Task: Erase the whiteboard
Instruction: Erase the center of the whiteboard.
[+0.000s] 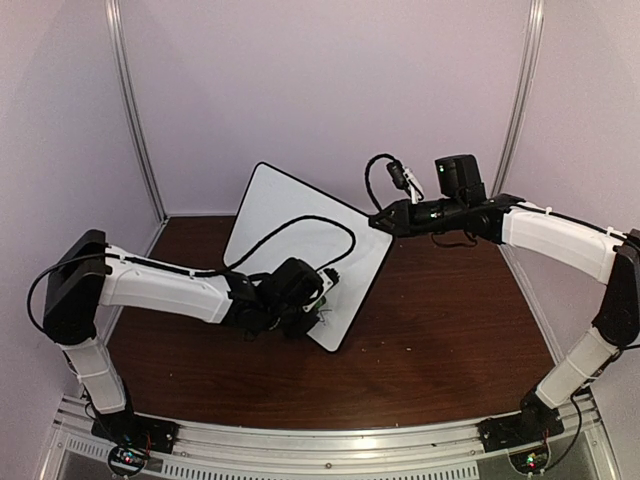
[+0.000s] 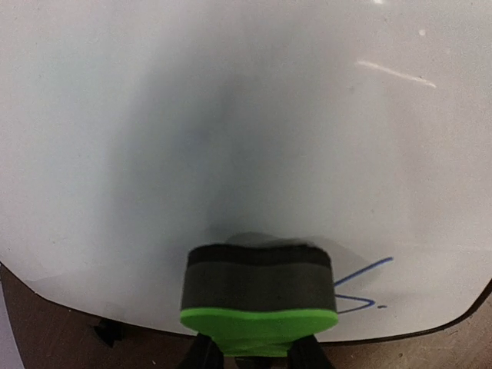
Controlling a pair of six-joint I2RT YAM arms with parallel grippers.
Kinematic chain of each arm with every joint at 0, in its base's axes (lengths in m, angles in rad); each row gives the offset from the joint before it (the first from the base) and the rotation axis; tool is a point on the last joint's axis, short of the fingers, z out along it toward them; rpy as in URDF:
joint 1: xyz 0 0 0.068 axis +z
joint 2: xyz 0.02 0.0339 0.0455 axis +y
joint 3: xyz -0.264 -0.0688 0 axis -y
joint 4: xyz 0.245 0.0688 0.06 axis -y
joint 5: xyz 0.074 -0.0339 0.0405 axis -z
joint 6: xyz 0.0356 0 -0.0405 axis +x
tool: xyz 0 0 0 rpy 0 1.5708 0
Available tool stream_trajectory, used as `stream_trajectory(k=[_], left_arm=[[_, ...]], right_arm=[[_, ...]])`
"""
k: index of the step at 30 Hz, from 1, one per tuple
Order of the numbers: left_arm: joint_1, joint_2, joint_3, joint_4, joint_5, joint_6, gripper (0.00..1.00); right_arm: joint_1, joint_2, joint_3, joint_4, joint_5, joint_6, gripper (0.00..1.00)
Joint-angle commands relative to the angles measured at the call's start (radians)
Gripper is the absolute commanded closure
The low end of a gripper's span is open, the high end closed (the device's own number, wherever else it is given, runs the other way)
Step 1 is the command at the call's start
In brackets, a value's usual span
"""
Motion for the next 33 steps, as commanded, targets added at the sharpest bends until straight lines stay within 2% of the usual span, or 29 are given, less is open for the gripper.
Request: stream_trajectory(k=[1, 4, 8, 12, 14, 18, 26, 30, 33], left_arm=[[0.022, 0.035, 0.004, 0.140, -0.008, -0.063, 1.00], [0.086, 0.017, 0.012, 0.072, -0.093, -0.110, 1.00], [0.164, -0.028, -0.003, 0.045, -0.130, -0.104, 1.00], [0.183, -0.021, 0.009, 0.017, -0.183, -0.066, 1.00], [0.183, -0.007, 0.015, 0.011, -0.158, -0.063, 1.00], [0.151, -0.003, -0.014, 0.061, -0.068, -0.054, 1.00], [0.029, 0.068, 0.014, 0.087, -0.046, -0.004, 1.00], [0.011, 0.068, -0.009, 0.138, 0.016, -0.022, 1.00], [0.011, 0.065, -0.020, 0.156, -0.006, -0.028, 1.00]], right_arm=[[0.052, 0.015, 0.001, -0.054, -0.135, -0.051, 1.00], [0.052, 0.013, 0.000, -0.054, -0.134, -0.053, 1.00], [0.055, 0.011, -0.001, -0.053, -0.134, -0.052, 1.00], [0.056, 0.011, -0.003, -0.052, -0.134, -0.051, 1.00], [0.056, 0.011, -0.002, -0.051, -0.134, -0.050, 1.00], [0.057, 0.012, -0.002, -0.049, -0.132, -0.050, 1.00], [0.058, 0.013, -0.003, -0.050, -0.130, -0.048, 1.00], [0.059, 0.013, -0.003, -0.047, -0.131, -0.047, 1.00], [0.060, 0.014, -0.006, -0.048, -0.129, -0.047, 1.00]])
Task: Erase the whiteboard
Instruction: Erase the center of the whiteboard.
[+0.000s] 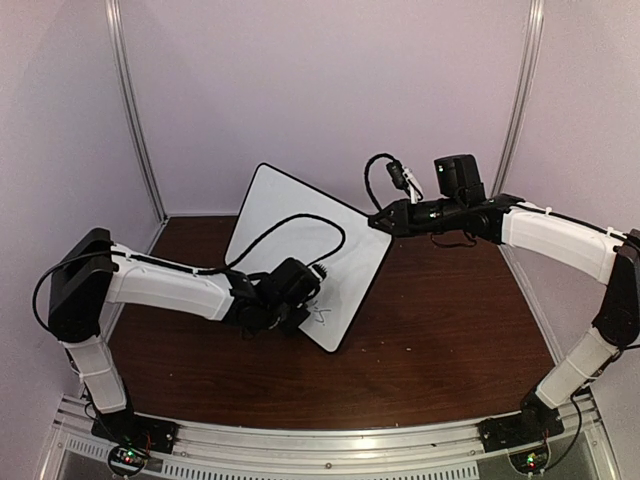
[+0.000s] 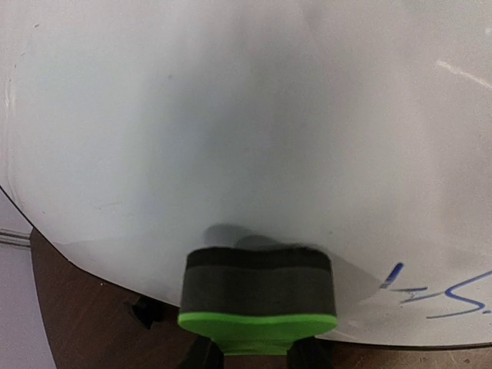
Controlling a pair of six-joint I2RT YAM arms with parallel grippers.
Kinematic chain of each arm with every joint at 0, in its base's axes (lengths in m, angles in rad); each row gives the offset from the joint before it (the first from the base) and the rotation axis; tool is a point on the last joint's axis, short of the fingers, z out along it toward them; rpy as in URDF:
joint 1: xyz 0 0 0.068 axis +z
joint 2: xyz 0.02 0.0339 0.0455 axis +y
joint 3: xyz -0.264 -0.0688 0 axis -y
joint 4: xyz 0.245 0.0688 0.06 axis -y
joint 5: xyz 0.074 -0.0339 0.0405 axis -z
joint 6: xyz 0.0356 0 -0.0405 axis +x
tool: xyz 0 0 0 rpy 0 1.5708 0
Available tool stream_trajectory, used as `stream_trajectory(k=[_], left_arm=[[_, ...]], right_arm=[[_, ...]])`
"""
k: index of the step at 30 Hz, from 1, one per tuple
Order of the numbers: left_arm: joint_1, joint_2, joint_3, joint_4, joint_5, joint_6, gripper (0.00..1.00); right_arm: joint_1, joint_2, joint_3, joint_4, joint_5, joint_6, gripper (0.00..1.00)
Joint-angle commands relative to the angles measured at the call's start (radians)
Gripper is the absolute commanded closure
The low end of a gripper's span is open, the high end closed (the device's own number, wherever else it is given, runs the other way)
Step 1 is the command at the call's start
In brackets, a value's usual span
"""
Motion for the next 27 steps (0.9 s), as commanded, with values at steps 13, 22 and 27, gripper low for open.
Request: stream_trajectory(k=[13, 22, 27], left_arm=[[0.127, -0.004, 0.002, 0.077, 0.066, -0.089, 1.00], [0.018, 0.042, 0.041, 0.121, 0.128, -0.001, 1.00], [-0.042, 0.052, 0.055, 0.181, 0.169, 0.047, 1.00]], right_arm=[[0.053, 0.012, -0.009, -0.046, -0.138, -0.059, 1.00], [0.054, 0.010, -0.009, -0.047, -0.138, -0.059, 1.00], [0.054, 0.009, -0.008, -0.048, -0.138, -0.059, 1.00]])
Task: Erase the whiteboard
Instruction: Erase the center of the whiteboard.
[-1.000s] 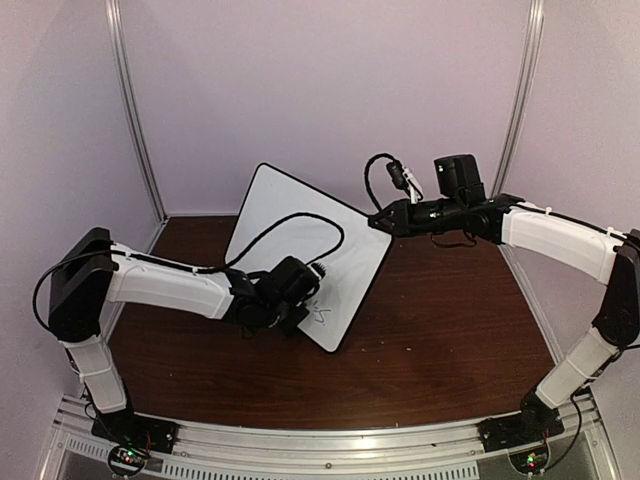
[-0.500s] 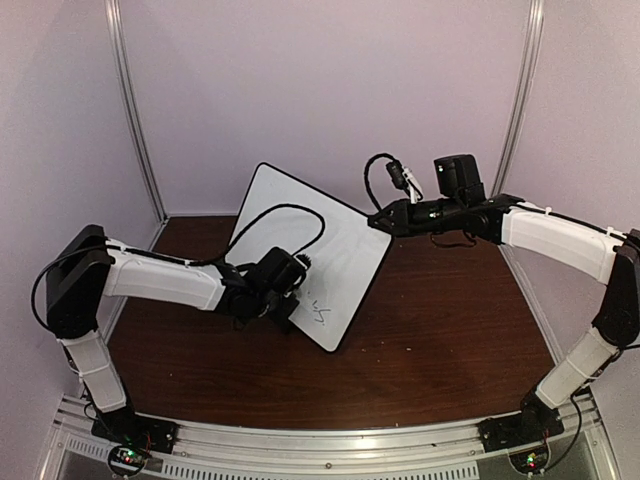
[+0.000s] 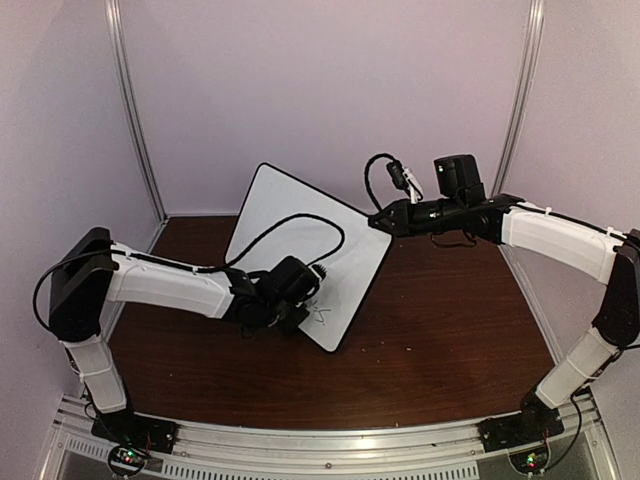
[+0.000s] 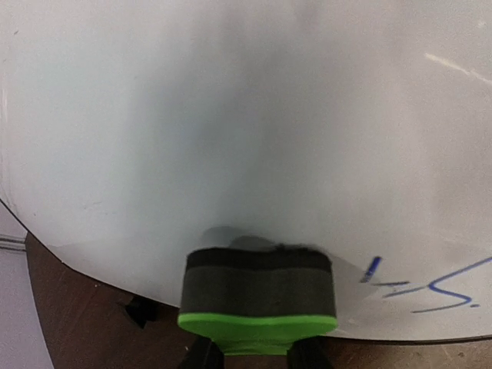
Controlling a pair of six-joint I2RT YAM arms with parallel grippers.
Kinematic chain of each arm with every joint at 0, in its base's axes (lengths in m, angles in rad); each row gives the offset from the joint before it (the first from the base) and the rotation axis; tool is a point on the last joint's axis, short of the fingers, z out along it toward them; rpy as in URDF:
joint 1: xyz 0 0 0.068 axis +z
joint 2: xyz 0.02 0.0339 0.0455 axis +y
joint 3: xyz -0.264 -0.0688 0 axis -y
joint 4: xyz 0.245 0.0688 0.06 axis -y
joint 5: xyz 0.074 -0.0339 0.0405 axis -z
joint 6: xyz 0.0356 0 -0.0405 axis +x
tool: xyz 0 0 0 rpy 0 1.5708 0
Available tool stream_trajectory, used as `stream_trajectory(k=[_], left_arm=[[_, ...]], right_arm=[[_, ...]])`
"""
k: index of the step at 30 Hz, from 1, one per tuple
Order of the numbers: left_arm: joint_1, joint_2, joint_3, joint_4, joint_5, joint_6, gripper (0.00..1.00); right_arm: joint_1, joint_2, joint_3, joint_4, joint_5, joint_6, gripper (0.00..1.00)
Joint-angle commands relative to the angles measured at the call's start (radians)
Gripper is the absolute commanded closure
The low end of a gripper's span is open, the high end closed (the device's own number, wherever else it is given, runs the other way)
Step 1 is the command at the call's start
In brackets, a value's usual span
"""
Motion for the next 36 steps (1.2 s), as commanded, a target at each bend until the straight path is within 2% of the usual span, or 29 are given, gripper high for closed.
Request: stream_trajectory(k=[1, 4, 6, 10, 14, 20, 23, 29, 36], left_arm=[[-0.065, 0.049, 0.050, 0.208, 0.154, 0.054, 1.00], [-0.069, 0.049, 0.051, 0.217, 0.148, 0.055, 1.00], [-0.060, 0.050, 0.052, 0.203, 0.081, 0.045, 1.00], [0.028, 0.026, 0.057, 0.121, 0.043, -0.050, 1.00], [0.082, -0.001, 0.057, 0.078, -0.019, -0.076, 1.00], [0.098, 0.020, 0.105, 0.054, -0.004, -0.074, 1.00], [0.082, 0.027, 0.105, 0.071, 0.035, -0.052, 1.00], [-0.018, 0.055, 0.083, 0.131, 0.060, 0.070, 1.00], [-0.100, 0.073, 0.050, 0.173, 0.106, 0.109, 1.00]], right_arm=[[0.053, 0.008, -0.008, -0.049, -0.143, -0.063, 1.00], [0.054, 0.006, -0.007, -0.052, -0.142, -0.066, 1.00], [0.054, 0.005, -0.004, -0.056, -0.140, -0.068, 1.00], [0.054, 0.005, 0.000, -0.058, -0.140, -0.069, 1.00], [0.053, 0.009, 0.001, -0.058, -0.142, -0.070, 1.00], [0.053, 0.019, 0.012, -0.061, -0.145, -0.068, 1.00], [0.053, 0.016, 0.012, -0.066, -0.141, -0.070, 1.00], [0.053, 0.022, 0.010, -0.063, -0.140, -0.070, 1.00], [0.055, 0.027, 0.009, -0.059, -0.143, -0.069, 1.00]])
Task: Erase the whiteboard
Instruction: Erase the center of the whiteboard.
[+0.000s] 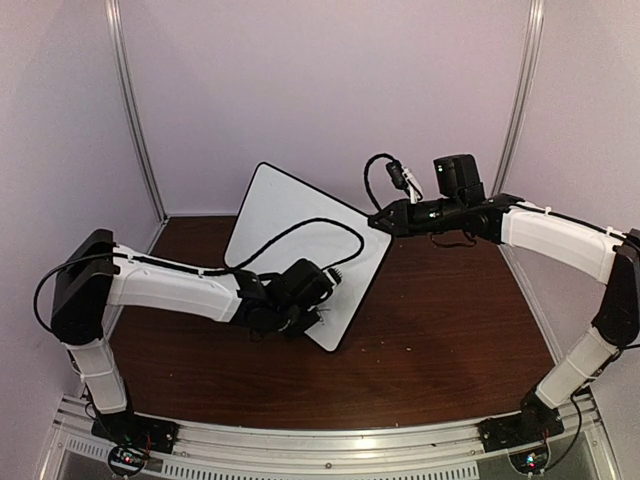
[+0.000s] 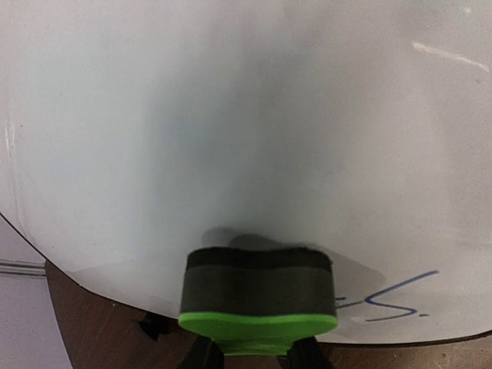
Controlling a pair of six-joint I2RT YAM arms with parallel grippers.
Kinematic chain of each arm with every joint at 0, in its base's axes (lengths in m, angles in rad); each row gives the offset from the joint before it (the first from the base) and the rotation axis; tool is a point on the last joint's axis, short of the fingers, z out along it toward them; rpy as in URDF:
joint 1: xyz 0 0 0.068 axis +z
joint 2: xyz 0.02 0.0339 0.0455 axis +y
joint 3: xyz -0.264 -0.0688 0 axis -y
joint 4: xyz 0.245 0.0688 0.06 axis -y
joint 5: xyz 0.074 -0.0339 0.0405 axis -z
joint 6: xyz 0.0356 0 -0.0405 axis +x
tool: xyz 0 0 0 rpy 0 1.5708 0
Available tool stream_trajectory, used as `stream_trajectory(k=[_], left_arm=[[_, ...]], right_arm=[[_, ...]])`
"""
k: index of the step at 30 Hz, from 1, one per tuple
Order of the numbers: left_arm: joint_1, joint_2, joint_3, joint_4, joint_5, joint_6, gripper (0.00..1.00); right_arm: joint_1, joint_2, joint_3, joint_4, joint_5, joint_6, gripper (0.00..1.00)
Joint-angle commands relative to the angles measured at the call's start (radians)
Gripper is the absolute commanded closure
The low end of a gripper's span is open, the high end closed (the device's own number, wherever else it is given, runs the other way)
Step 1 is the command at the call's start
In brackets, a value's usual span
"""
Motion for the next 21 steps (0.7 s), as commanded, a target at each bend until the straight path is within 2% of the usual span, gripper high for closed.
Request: stream_trajectory(k=[1, 5, 14, 21], left_arm=[[-0.049, 0.050, -0.025, 0.220, 0.154, 0.030, 1.00], [-0.033, 0.023, -0.052, 0.251, 0.139, 0.016, 1.00], [0.167, -0.036, -0.025, 0.177, 0.060, -0.064, 1.00], [0.154, -0.025, -0.020, 0.213, 0.138, -0.006, 1.00]], right_arm=[[0.054, 0.023, 0.005, -0.056, -0.143, -0.063, 1.00], [0.054, 0.018, 0.001, -0.055, -0.142, -0.063, 1.00], [0.054, 0.008, -0.006, -0.052, -0.140, -0.061, 1.00], [0.057, 0.006, -0.009, -0.049, -0.140, -0.059, 1.00]])
